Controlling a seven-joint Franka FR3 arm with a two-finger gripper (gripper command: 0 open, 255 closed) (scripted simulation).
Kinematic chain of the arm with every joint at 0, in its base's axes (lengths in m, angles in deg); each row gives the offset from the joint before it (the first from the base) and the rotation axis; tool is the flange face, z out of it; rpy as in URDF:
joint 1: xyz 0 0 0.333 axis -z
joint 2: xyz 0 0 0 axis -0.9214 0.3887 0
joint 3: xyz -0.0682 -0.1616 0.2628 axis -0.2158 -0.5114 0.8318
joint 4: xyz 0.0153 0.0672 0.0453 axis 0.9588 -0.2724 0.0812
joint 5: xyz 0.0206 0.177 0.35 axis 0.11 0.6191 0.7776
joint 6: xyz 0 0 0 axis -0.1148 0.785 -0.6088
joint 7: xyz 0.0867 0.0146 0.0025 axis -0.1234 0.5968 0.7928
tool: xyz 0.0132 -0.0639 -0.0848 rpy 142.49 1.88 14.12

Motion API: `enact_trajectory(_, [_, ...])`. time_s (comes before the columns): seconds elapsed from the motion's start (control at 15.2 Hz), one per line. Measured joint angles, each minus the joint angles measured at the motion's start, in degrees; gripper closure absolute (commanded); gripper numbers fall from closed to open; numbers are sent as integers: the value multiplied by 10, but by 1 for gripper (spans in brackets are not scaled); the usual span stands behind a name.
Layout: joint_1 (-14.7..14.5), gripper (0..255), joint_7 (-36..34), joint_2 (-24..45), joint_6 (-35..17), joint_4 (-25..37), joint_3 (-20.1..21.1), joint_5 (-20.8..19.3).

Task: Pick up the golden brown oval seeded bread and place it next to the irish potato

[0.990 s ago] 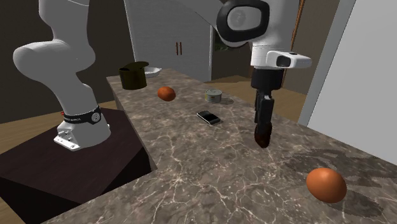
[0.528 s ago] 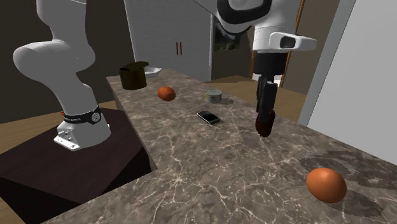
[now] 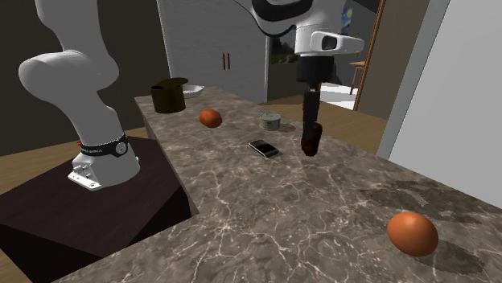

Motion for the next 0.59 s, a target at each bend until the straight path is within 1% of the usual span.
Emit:
enact_trajectory(0.33, [-33,255,-63,-91,-25,-123,15,-26])
enact_trajectory(0.59, [-54,255,-108,-146,-30,-189,32,-37])
